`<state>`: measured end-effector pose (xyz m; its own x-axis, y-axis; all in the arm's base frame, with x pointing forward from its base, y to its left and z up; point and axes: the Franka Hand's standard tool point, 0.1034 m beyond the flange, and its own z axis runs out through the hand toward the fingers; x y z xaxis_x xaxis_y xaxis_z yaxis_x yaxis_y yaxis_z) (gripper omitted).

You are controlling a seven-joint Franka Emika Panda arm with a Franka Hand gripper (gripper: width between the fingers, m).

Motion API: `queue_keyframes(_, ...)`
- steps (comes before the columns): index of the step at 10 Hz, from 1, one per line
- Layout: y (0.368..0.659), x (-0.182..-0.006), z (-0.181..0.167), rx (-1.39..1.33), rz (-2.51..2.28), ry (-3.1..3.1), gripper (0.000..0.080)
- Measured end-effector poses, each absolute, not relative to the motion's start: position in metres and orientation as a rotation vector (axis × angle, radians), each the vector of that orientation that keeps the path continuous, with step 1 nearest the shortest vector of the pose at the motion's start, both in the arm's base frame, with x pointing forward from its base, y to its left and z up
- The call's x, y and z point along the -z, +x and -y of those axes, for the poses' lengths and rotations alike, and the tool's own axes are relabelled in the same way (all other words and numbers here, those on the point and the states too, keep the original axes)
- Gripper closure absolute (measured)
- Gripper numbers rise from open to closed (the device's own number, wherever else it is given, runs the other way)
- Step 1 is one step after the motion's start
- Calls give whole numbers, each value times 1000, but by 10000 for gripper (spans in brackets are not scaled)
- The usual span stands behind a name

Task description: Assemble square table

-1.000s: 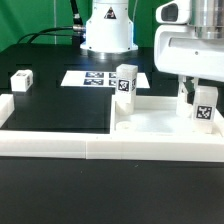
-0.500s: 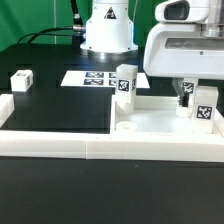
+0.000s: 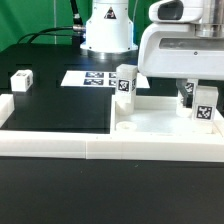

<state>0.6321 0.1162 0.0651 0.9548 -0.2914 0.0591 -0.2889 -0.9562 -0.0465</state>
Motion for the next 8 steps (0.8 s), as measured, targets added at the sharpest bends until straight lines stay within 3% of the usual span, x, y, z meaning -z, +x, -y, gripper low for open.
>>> queue_keyframes(8,629,-65,-97,82,-863,-3004,506)
